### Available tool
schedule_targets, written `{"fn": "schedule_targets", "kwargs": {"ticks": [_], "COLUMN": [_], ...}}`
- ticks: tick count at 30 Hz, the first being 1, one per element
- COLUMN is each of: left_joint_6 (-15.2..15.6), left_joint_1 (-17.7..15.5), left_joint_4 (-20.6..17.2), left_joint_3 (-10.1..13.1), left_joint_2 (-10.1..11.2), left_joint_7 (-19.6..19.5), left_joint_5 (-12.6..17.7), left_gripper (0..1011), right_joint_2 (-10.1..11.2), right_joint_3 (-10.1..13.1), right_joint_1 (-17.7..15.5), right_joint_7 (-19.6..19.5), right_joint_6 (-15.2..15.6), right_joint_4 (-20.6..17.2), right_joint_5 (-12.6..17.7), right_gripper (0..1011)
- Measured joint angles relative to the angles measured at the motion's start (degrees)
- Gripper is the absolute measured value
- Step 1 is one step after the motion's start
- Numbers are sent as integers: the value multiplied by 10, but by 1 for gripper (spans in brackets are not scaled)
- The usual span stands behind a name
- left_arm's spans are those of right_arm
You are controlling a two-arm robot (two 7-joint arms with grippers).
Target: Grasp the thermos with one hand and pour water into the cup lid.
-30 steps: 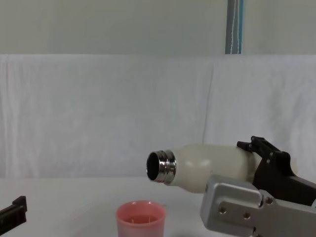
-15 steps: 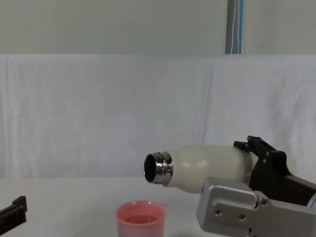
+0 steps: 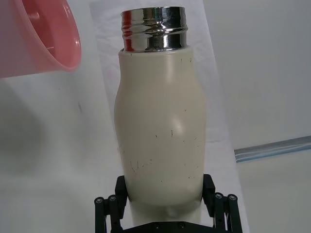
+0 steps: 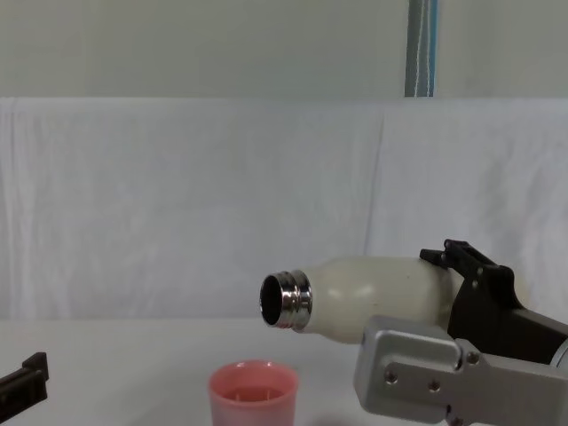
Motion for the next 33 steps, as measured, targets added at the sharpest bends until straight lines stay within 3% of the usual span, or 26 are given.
{"fn": "schedule_targets", "kwargs": {"ticks": [33], "left_joint_6": [0], "left_joint_1": [0], "left_joint_4": [0], "left_joint_3": [0], "left_joint_2": [0], "left_joint_7": [0], "left_joint_5": [0], "left_gripper": [1001], "right_joint_2": [7], "right_joint_3": [-11], "right_joint_1": [13], "right_joint_7": [0], "right_joint_6": [8], "right_joint_4": [9], "right_joint_5": [-21], "right_gripper": [950]}}
